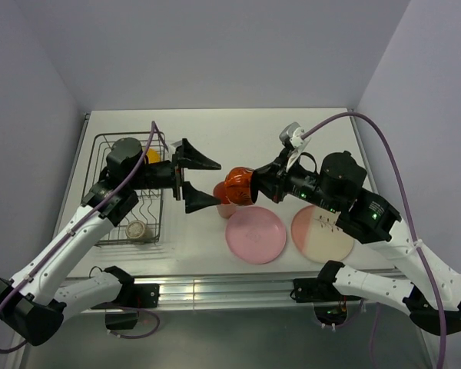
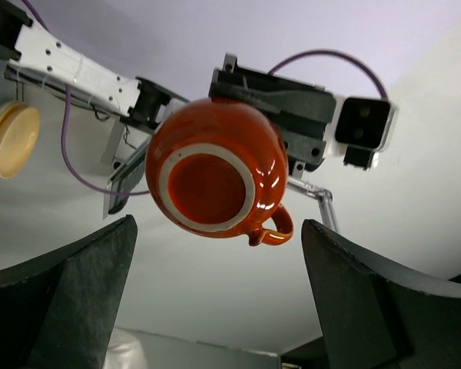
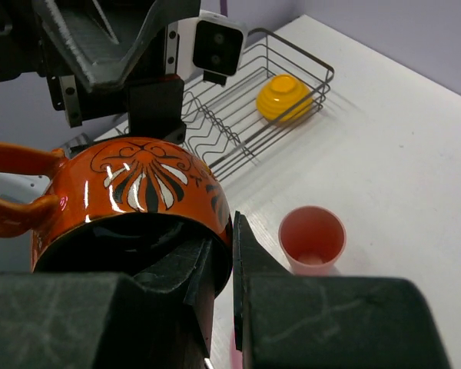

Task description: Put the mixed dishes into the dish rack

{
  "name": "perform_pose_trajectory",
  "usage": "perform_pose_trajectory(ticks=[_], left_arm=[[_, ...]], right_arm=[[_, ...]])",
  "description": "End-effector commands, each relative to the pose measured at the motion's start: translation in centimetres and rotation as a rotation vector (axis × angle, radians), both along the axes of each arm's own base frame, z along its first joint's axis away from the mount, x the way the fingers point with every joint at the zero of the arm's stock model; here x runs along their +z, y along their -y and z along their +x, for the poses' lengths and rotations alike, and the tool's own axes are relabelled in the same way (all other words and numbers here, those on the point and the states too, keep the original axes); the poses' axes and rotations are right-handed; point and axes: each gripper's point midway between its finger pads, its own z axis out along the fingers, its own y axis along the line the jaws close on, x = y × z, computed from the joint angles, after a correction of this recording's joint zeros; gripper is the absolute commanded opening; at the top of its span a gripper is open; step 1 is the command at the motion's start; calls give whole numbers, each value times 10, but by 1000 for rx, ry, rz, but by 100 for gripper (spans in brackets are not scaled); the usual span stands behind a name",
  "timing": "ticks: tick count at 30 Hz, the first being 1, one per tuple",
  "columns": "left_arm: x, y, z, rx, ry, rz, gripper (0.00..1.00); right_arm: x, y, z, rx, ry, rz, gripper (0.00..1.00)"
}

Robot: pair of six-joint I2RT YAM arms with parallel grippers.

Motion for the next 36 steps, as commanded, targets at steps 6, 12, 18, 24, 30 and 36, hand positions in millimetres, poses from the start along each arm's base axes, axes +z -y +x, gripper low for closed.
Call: perform_pose_trajectory(ticks=[6, 12, 18, 24, 30, 36], left_arm=[[26, 13, -26, -91, -147, -41, 94], [28, 17, -24, -89, -175, -49, 93], [34, 18, -19, -66, -202, -57, 92], [38, 19, -12, -41, -222, -79, 91], [37, 20, -8, -29, -233, -84, 87], [44, 20, -7, -29, -212, -110, 85]], right_arm=[[50, -15, 3, 62, 163, 130, 0], [54, -21, 7, 68, 215, 143, 0], [56, -21, 8, 65, 280, 177, 0], [60, -23, 11, 57, 290, 189, 0], [62, -26, 9, 65, 279, 198, 0], [59, -28, 7, 72, 269, 202, 0]])
